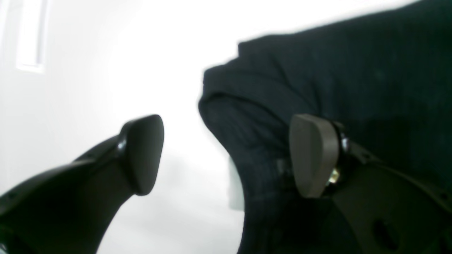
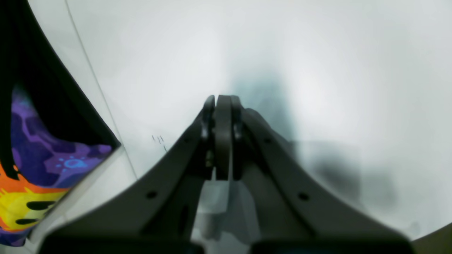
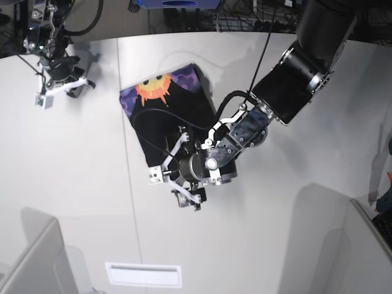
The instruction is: Fold the T-shirt properly
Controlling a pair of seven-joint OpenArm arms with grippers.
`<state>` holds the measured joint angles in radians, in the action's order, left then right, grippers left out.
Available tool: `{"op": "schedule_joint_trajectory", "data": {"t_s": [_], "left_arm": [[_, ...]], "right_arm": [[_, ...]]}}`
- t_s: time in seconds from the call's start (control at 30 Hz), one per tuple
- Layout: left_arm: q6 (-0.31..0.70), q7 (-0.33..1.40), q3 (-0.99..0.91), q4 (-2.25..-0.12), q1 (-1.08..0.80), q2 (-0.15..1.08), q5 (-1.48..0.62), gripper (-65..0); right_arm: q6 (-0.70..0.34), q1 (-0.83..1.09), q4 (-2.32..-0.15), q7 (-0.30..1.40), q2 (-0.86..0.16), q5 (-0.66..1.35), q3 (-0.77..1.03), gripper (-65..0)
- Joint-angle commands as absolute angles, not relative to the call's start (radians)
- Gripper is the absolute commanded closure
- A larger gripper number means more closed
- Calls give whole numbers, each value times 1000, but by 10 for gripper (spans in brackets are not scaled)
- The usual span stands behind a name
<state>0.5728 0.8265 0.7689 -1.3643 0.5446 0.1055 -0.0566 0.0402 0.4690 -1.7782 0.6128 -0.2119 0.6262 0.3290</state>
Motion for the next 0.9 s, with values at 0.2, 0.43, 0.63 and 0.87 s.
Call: {"op": "schedule_joint_trajectory", "data": {"t_s": [0.2,0.43,0.63,0.87], "left_arm": [[567,819,509,-1547,479,81,-94,-443],[567,952,-53,-1863,197,202,-262,0],[567,978,-553,-1926,-185,329,-441,0],[596,977,-941,-1917,-430,340,-593,0]], "right_arm": [[35,461,-1819,596,-225,633,332,0],[33,367,-1840,725,-231,631,329,0],[41,268,-1824,773,-271,631,142,0],[59,242,-1713,773,-266,631,110,0]]}}
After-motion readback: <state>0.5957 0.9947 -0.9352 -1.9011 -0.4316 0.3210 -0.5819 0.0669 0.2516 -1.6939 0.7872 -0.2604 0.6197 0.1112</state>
